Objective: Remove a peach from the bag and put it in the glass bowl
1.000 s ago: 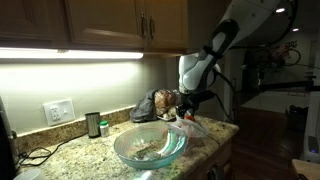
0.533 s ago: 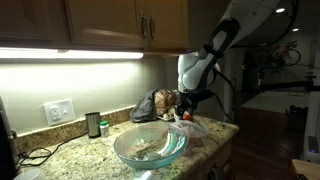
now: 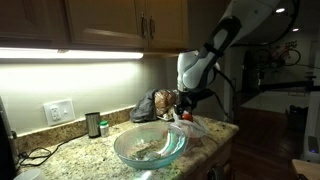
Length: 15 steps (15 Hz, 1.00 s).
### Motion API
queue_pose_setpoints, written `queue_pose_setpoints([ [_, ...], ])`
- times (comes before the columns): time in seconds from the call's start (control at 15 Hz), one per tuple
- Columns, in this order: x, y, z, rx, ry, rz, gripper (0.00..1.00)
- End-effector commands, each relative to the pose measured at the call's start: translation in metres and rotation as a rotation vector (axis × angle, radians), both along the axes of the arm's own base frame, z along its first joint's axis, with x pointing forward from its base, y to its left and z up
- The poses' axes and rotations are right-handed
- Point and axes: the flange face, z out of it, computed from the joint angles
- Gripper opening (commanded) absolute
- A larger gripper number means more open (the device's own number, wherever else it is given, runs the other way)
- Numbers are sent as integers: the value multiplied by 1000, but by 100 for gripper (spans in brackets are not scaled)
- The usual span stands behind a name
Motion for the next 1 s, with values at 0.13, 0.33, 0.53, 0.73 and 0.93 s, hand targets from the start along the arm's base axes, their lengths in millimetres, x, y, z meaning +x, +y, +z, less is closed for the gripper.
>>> queue_pose_setpoints([
  [0.13, -15, 5, 11, -3, -26, -3, 99],
  [0.33, -15, 5, 11, -3, -26, -3, 100],
  [0.53, -15, 5, 11, -2, -26, -4, 100],
  [0.73, -14, 4, 9, 2, -25, -5, 100],
  [0.93, -13, 4, 5, 9, -17, -6, 100],
])
